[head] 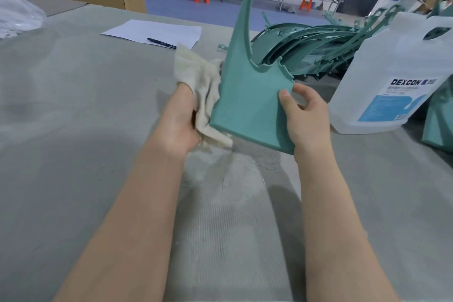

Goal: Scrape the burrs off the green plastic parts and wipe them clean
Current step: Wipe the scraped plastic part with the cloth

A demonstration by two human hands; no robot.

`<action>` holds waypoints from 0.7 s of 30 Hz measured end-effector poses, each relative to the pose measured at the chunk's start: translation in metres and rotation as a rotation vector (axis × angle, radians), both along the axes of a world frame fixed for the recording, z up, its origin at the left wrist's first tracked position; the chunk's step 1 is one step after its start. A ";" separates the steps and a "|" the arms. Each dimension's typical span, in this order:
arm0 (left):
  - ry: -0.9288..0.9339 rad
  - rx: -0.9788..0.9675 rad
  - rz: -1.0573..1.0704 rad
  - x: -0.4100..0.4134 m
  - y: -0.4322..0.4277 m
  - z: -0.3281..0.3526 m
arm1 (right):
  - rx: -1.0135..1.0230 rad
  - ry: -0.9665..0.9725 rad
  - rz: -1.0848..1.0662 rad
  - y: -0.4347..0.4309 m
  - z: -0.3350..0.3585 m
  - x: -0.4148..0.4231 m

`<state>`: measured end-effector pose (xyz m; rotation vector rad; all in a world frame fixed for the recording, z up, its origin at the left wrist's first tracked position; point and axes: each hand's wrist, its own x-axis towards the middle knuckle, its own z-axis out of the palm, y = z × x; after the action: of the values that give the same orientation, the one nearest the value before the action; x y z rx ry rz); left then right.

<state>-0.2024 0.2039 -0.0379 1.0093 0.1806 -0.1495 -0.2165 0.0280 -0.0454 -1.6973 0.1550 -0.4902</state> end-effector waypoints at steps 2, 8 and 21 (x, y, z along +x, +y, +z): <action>-0.078 0.045 -0.217 -0.005 0.000 0.001 | -0.064 -0.049 -0.070 0.001 0.000 0.001; -0.389 0.895 0.176 -0.007 -0.019 -0.009 | -0.095 -0.117 -0.157 0.004 0.001 0.001; -0.420 0.469 -0.068 -0.002 -0.022 -0.012 | 0.165 -0.113 -0.218 0.003 -0.001 0.001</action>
<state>-0.2041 0.1823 -0.0503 1.4892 -0.2139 0.0493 -0.2152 0.0311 -0.0462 -1.4949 0.2928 -0.7151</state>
